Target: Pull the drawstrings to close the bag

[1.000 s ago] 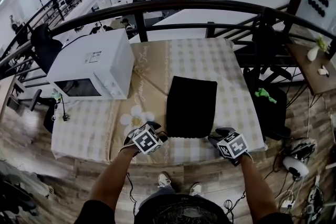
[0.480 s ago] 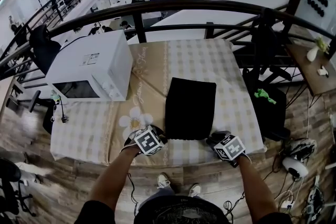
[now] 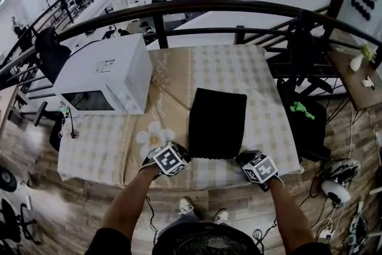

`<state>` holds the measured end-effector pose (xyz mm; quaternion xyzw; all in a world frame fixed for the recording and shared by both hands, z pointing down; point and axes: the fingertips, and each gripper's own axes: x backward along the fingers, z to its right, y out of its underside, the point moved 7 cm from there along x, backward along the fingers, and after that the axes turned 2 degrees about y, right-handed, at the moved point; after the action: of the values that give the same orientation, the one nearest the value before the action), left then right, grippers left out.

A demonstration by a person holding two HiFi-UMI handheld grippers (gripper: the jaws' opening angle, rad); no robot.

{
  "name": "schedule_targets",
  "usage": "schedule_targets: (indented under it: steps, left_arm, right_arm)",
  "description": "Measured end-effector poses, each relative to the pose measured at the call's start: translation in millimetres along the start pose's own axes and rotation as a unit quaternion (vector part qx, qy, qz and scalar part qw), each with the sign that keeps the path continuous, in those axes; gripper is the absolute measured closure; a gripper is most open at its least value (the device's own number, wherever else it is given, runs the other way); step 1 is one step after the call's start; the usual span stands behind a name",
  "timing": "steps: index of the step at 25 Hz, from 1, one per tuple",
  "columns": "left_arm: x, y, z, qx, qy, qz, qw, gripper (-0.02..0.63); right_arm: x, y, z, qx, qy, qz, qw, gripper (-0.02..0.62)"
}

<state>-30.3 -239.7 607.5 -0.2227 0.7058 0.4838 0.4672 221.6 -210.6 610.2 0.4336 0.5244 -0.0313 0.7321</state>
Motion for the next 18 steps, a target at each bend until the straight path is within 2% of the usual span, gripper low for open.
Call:
schedule_targets:
  steps: [6, 12, 18]
  left_arm:
    - [2.6, 1.7, 1.6, 0.010, -0.001, 0.010, 0.9999, 0.490]
    - [1.6, 2.6, 6.0, 0.029, 0.004, 0.014, 0.9995, 0.562]
    - [3.2, 1.9, 9.9, 0.026, -0.010, 0.012, 0.9995, 0.578]
  right_arm:
    - [1.0, -1.1, 0.5, -0.008, -0.001, 0.004, 1.000, 0.551]
    - [3.6, -0.1, 1.9, -0.021, 0.000, 0.012, 1.000, 0.563]
    - [6.3, -1.7, 1.6, -0.022, 0.002, 0.020, 1.000, 0.566]
